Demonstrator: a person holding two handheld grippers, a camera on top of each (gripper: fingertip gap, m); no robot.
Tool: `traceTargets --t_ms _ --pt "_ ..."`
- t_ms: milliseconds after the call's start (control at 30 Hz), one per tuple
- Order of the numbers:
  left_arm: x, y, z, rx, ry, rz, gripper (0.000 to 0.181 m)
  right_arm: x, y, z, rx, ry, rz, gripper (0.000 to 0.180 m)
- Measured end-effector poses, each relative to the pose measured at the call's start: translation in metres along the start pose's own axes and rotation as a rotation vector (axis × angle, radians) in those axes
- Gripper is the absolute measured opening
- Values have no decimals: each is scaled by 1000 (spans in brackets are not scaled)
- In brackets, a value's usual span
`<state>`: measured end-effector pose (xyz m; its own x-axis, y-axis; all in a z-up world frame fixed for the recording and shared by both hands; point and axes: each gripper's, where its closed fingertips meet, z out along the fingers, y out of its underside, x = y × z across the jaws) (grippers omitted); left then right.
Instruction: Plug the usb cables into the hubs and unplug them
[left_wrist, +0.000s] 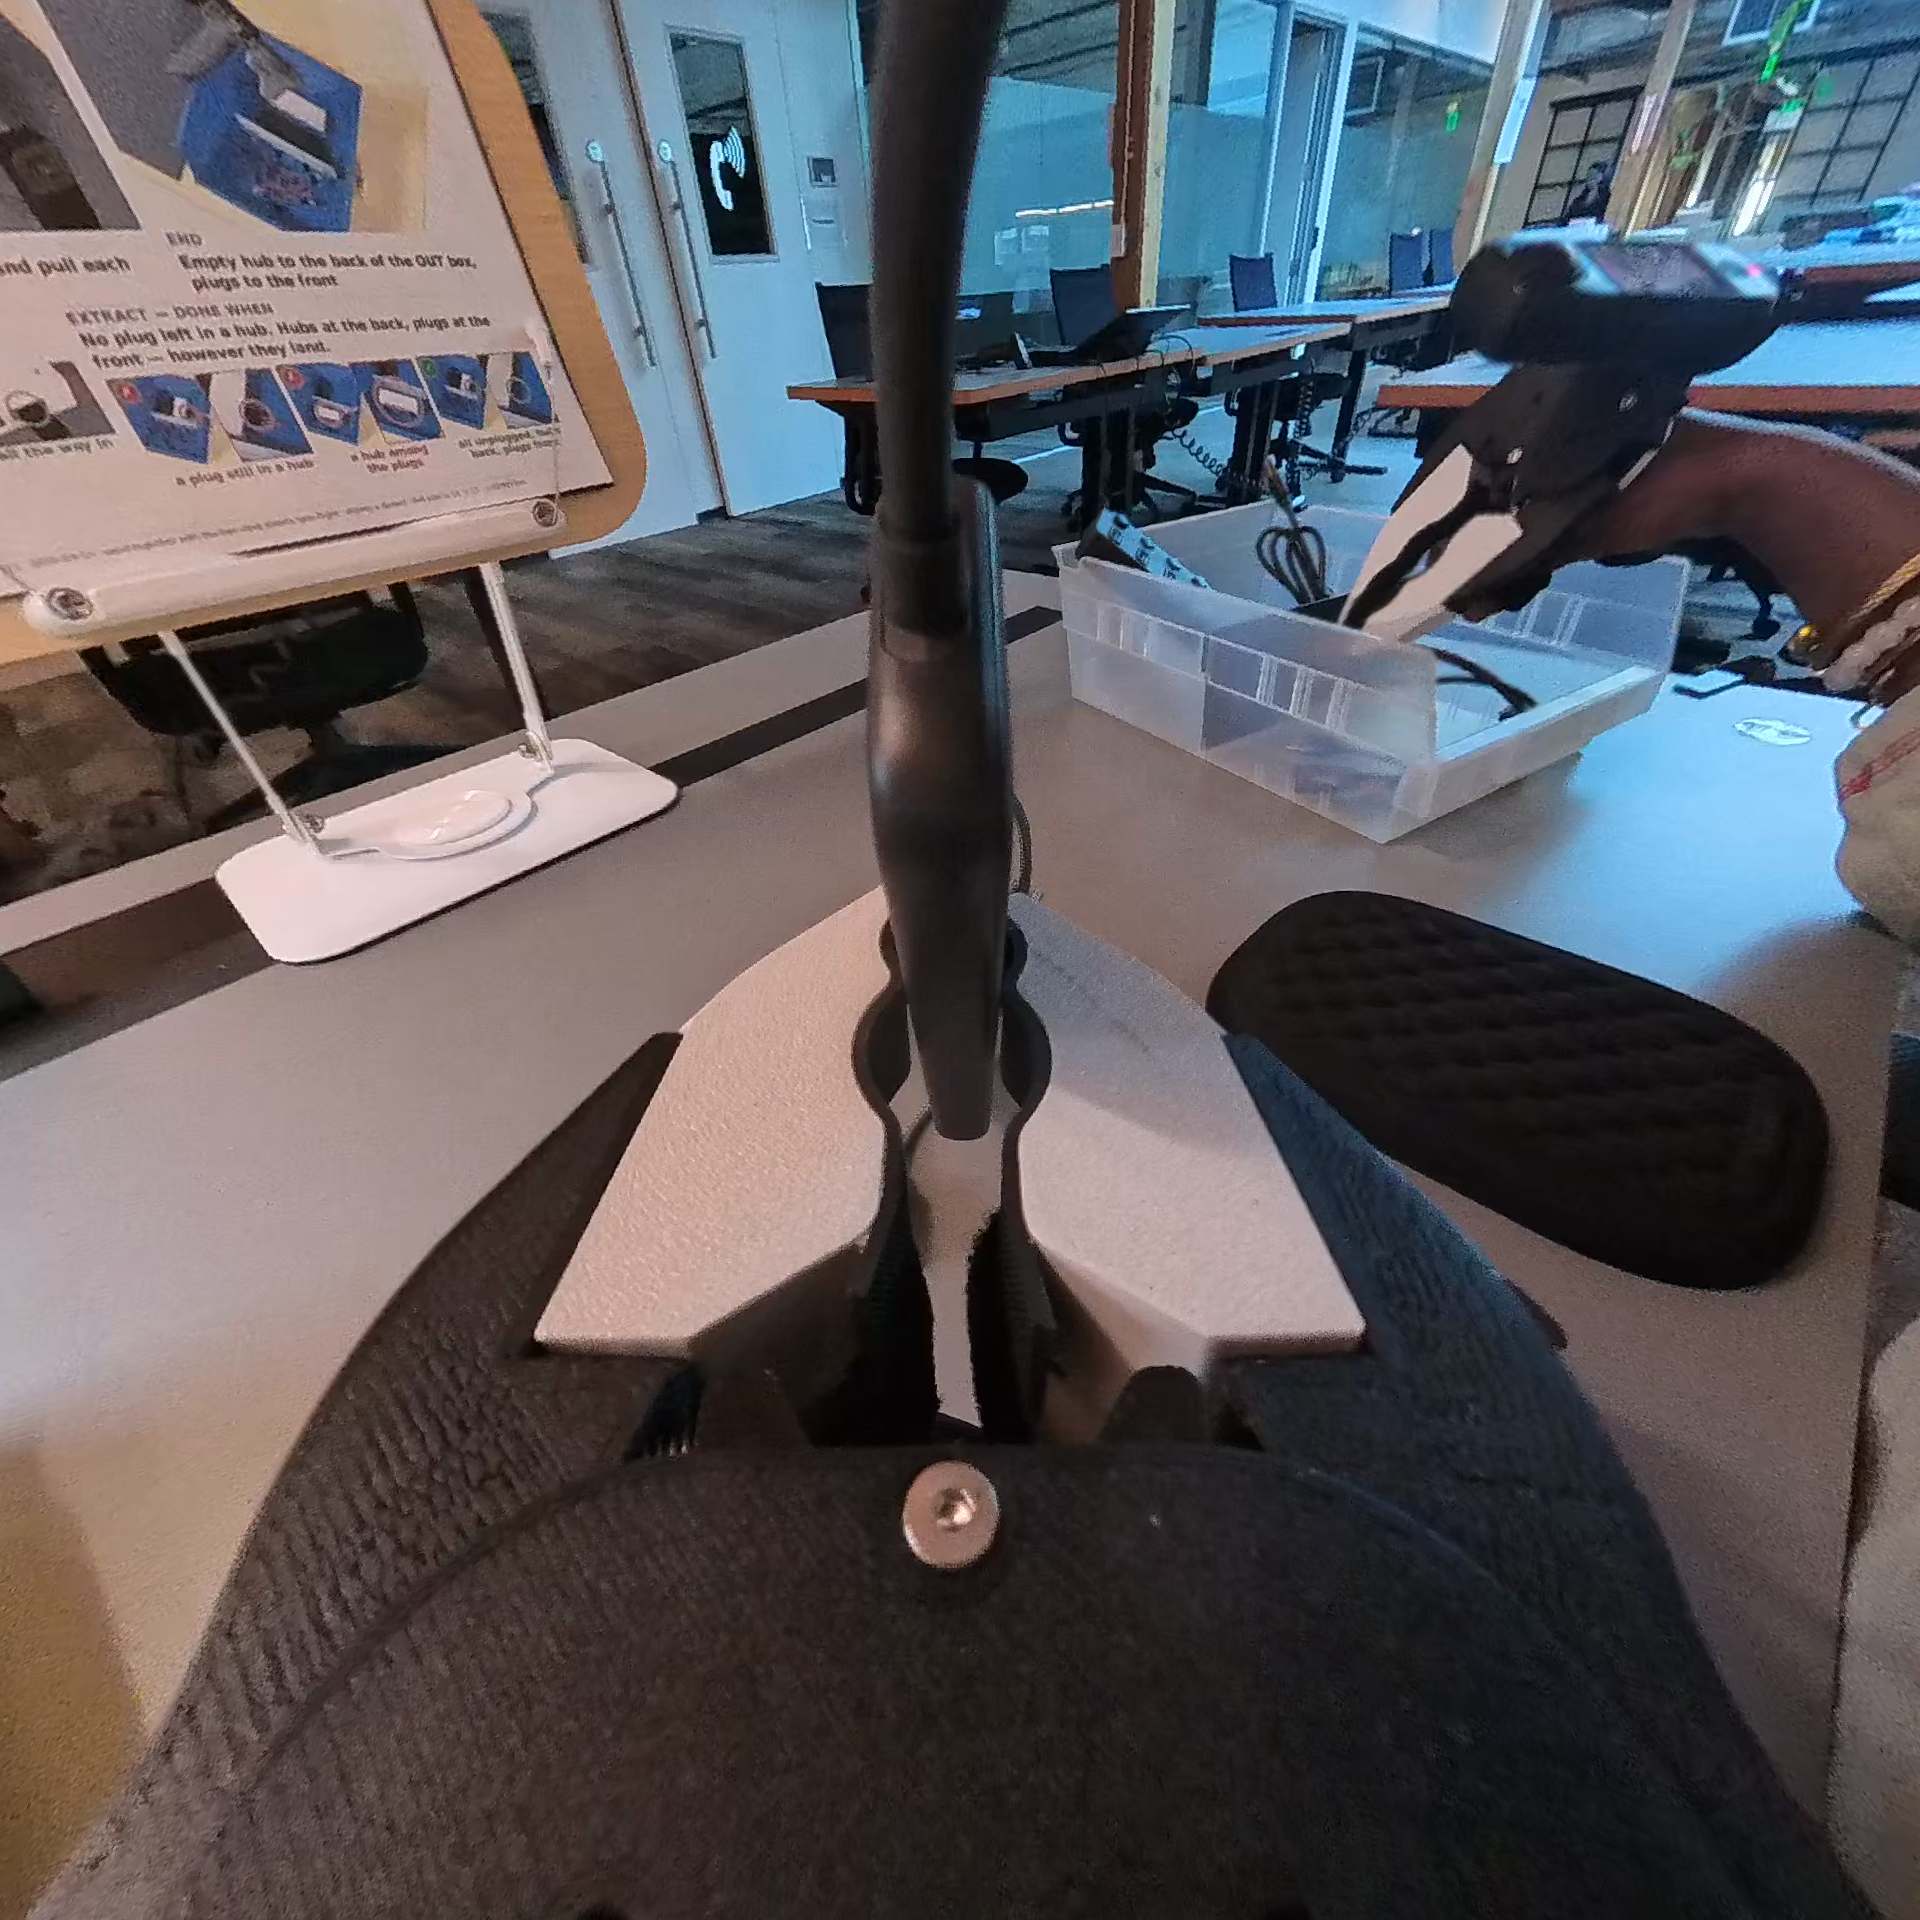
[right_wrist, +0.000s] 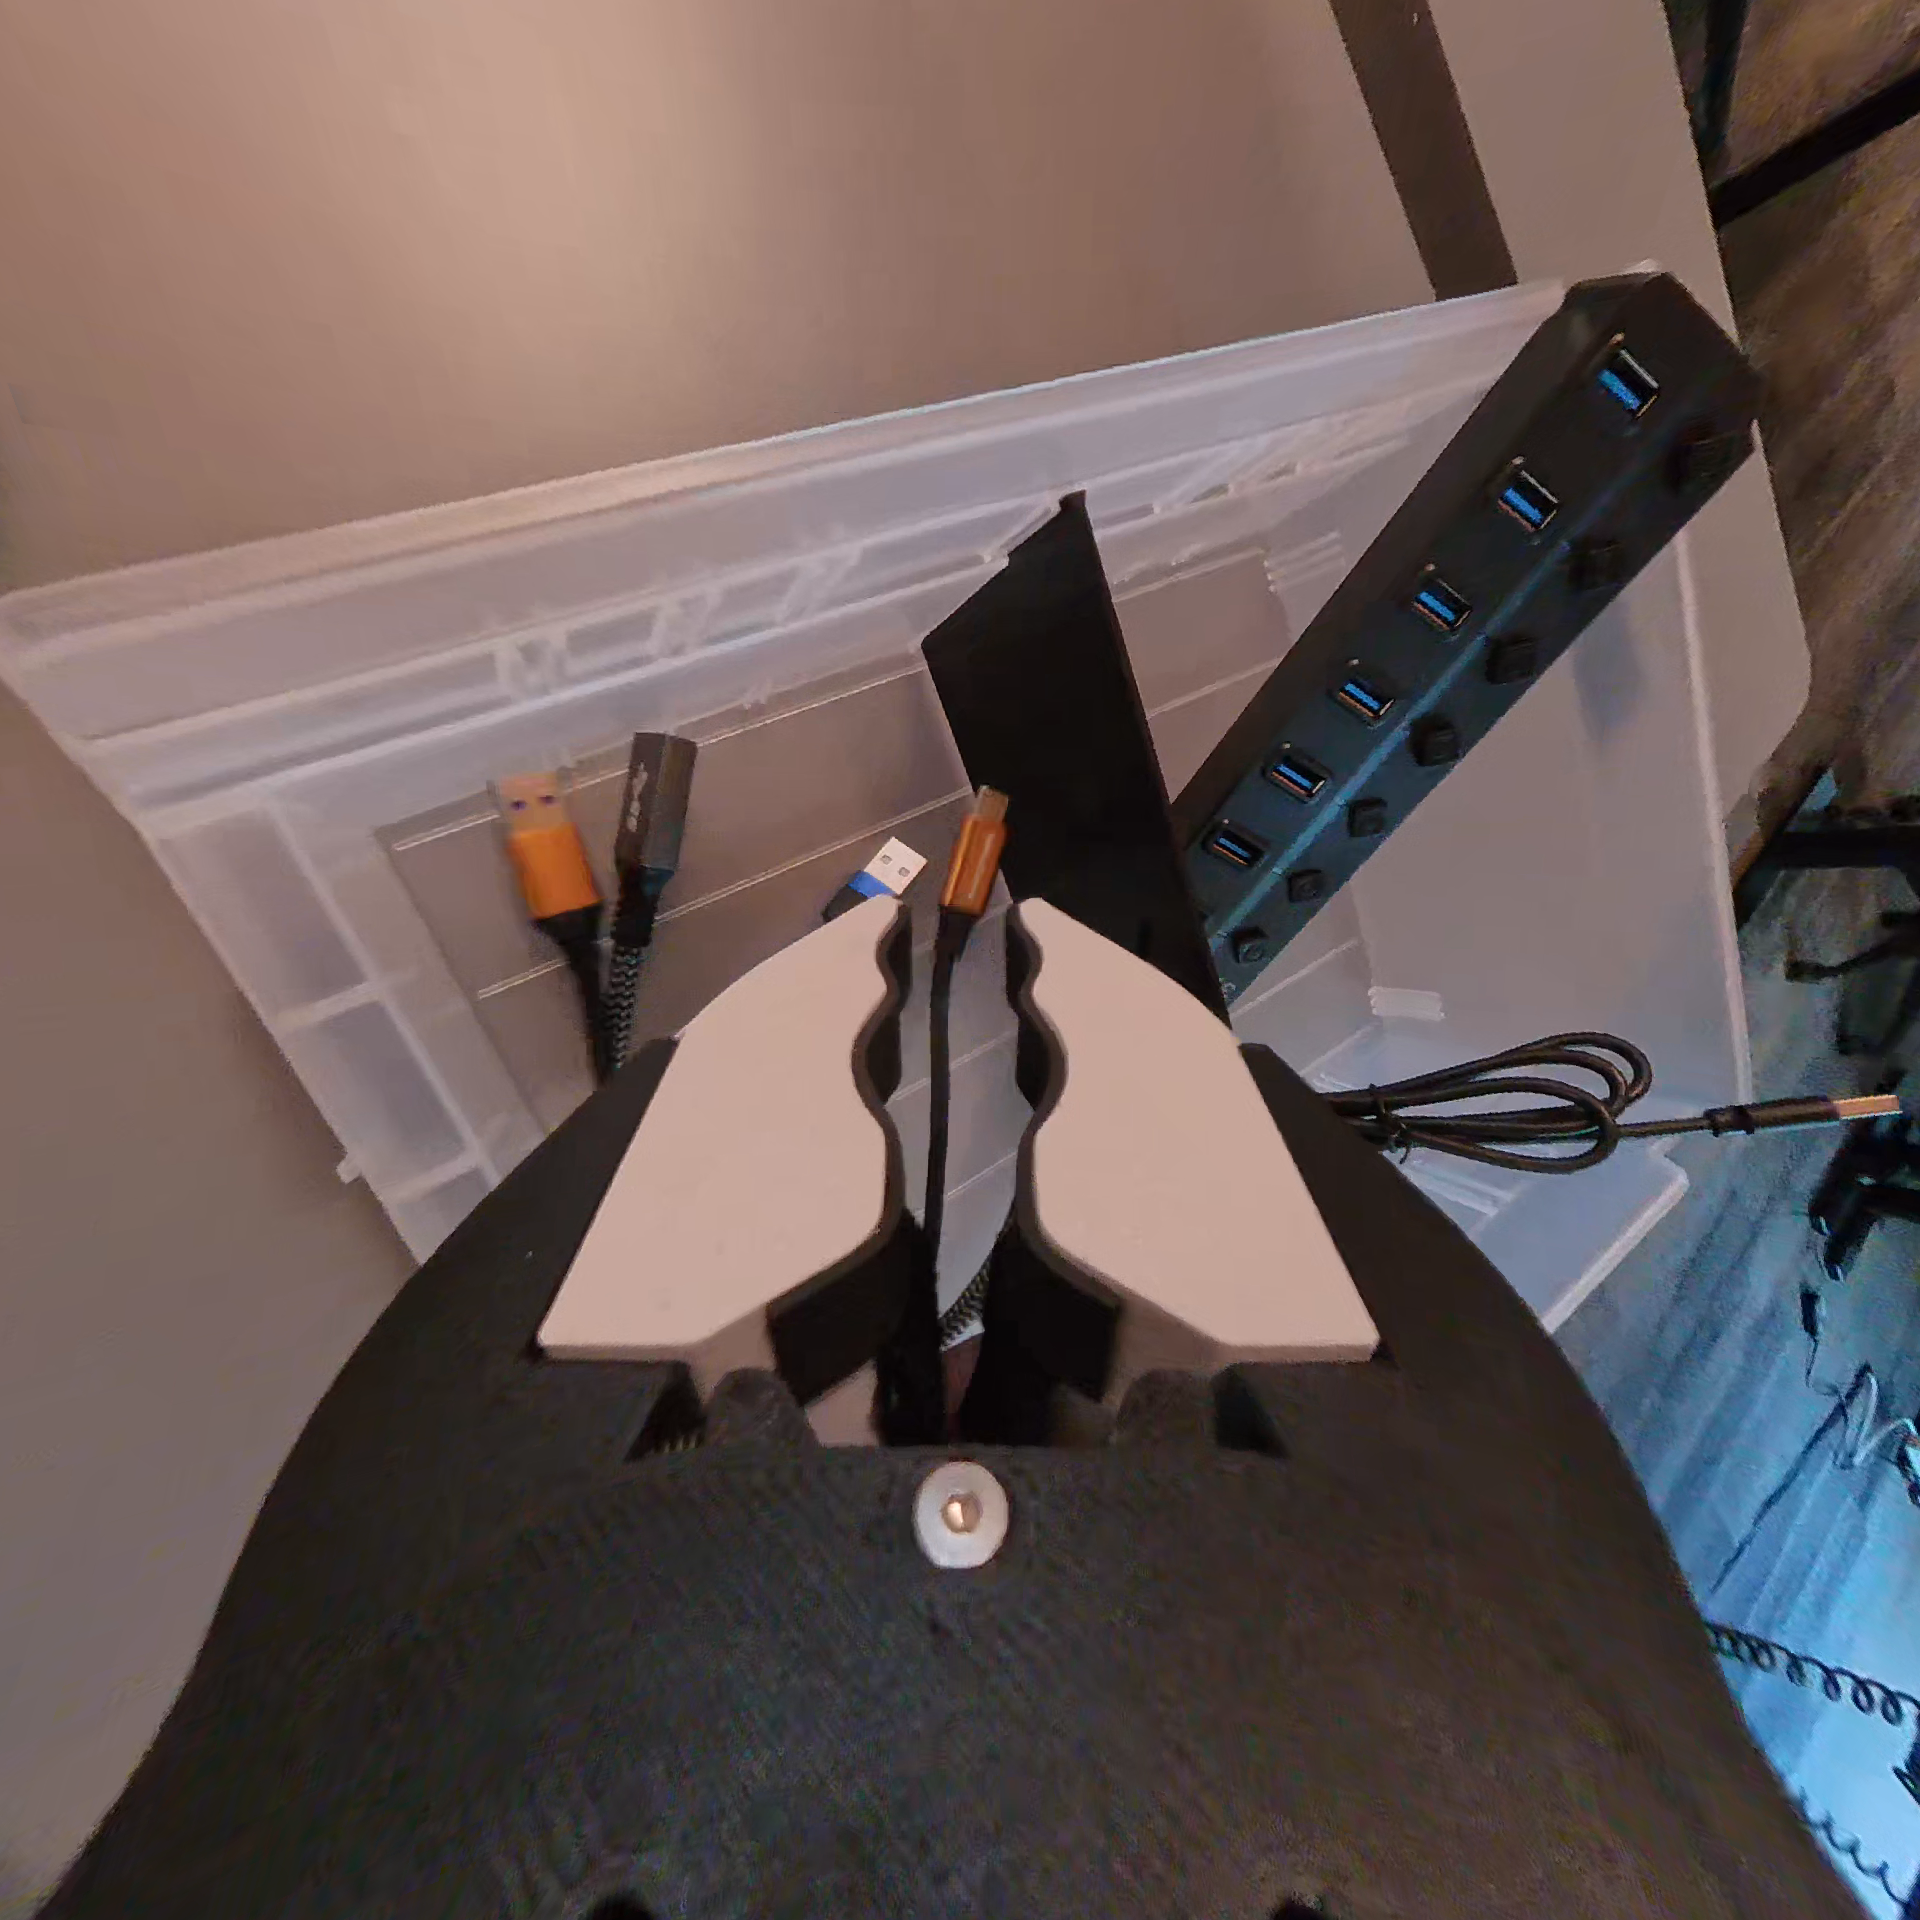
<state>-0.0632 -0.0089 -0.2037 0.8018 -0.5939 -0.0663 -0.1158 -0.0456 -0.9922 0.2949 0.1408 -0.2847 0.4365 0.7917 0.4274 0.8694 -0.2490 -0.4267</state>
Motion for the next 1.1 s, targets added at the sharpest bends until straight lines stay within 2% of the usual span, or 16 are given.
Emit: traceTargets --t_ms 100,167,300,367,433,500,567,667,767,800,867,967,1100 --pt "-3 2 -1 5 1 -34 13 3 -2 -4 -15 34 -8 27" --pt "-5 2 -2 10 14 -71 13 9 -22 -20 62 108 10 27" --pt "-8 -2 -4 71 78 -235 13 -24 -119 -78 496 145 -59 28" --pt "-9 -1 -5 89 101 -286 13 -66 -173 -103 718 85 -162 29" --pt "-8 1 -6 80 110 -258 13 -121 -216 -112 852 -8 -316 31" --pt "-4 1 -7 68 114 -143 13 -170 -244 -102 848 -65 -494 35" --pt "2 3 -9 35 102 53 12 -204 -264 -86 809 -83 -638 39" --pt "9 7 -12 -33 62 379 12 -233 -285 -63 765 -62 -791 39" --pt "14 10 -14 -75 75 506 13 -249 -292 -40 682 -43 -901 34" --pt "17 11 -14 -80 91 533 13 -253 -295 -38 681 -30 -916 31" --pt "18 15 -15 -106 97 571 12 -257 -298 -34 671 -14 -934 8" --pt "21 22 -15 -132 116 648 13 -262 -292 -30 625 -72 -917 6" --pt "20 31 -15 -170 119 729 20 -275 -292 -35 719 -230 -838 6"
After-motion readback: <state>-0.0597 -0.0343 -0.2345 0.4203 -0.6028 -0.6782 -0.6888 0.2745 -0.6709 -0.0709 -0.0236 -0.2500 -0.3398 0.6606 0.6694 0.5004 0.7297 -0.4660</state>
